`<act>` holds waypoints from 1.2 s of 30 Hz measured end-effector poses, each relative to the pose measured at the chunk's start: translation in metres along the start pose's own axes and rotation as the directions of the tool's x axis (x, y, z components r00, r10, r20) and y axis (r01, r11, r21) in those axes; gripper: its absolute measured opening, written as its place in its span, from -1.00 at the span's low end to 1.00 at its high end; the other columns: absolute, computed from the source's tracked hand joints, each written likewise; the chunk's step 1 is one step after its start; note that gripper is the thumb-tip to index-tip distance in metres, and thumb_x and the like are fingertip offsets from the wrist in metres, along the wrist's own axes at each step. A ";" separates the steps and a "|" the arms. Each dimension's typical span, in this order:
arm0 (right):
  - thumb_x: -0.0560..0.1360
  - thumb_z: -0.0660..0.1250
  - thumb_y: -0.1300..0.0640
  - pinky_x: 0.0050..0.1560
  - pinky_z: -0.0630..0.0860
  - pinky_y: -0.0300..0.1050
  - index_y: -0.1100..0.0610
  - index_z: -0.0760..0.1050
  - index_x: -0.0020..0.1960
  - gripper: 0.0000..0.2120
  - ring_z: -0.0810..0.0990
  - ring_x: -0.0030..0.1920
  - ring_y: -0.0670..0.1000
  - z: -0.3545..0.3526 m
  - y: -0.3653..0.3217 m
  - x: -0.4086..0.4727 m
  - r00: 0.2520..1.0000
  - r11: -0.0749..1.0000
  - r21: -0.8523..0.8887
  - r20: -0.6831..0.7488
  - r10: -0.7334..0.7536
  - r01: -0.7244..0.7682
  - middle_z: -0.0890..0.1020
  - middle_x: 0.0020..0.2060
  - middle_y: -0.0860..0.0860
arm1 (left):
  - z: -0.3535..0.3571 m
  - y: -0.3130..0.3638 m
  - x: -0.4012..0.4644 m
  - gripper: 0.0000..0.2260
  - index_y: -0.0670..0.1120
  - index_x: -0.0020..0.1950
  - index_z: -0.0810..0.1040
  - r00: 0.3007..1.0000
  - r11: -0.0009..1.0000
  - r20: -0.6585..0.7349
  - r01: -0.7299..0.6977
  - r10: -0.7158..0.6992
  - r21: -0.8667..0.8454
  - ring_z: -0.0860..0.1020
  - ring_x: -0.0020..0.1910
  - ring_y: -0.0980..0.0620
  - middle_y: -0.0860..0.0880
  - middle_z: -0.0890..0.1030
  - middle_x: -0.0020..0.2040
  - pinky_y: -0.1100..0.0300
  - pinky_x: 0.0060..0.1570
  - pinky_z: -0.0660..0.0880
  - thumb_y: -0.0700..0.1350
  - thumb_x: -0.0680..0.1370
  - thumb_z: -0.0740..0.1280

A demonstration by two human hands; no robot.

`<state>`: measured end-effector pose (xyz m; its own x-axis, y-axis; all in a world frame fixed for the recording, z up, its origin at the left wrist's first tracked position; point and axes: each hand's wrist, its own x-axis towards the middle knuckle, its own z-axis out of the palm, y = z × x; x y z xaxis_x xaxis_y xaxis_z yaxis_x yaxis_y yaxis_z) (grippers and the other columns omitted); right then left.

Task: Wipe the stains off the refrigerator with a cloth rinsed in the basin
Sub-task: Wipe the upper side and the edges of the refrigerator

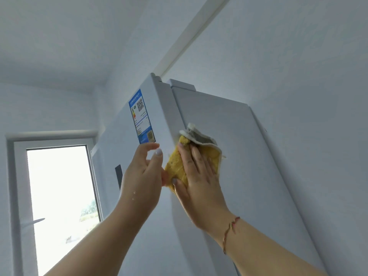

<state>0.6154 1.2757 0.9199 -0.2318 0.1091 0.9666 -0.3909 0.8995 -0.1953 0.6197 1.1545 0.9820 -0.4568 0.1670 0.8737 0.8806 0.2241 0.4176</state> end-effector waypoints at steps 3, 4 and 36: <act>0.56 -0.21 -0.25 0.50 -0.13 0.03 -0.15 -0.39 0.50 -0.40 -0.30 0.51 -0.12 0.011 0.008 -0.041 1.000 0.999 -0.044 -0.021 0.014 -0.015 -0.29 0.51 -0.17 | 0.006 -0.008 -0.025 -0.85 0.07 0.15 0.39 1.000 0.998 -0.006 0.026 -0.026 0.062 0.59 -0.34 0.03 -0.04 0.60 -0.36 0.13 -0.28 0.51 0.05 0.63 0.12; 0.57 -0.21 -0.25 0.48 -0.10 0.04 -0.14 -0.36 0.51 -0.40 -0.27 0.51 -0.12 0.015 0.010 -0.054 0.999 0.998 -0.054 -0.027 0.027 -0.029 -0.26 0.52 -0.16 | 0.006 -0.010 -0.033 -0.86 0.08 0.13 0.39 0.999 0.996 0.002 0.034 -0.034 0.078 0.59 -0.36 0.06 -0.03 0.60 -0.37 0.14 -0.29 0.51 0.06 0.63 0.12; 0.52 0.06 -0.29 0.50 0.07 0.04 -0.07 -0.27 0.53 -0.24 -0.12 0.53 -0.11 0.021 0.047 -0.265 0.967 0.948 0.221 0.162 0.196 -0.229 -0.19 0.51 -0.23 | 0.061 -0.067 -0.221 -0.72 -0.08 -0.31 0.56 0.861 0.876 0.182 0.482 -0.475 0.002 0.52 -0.38 -0.02 -0.01 0.56 -0.41 0.06 -0.36 0.52 -0.10 0.57 0.19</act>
<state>0.6400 1.2806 0.6513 -0.4451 0.2130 0.8698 -0.5143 0.7343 -0.4431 0.6541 1.1614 0.7462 -0.8343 0.2120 0.5089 0.5508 0.2791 0.7866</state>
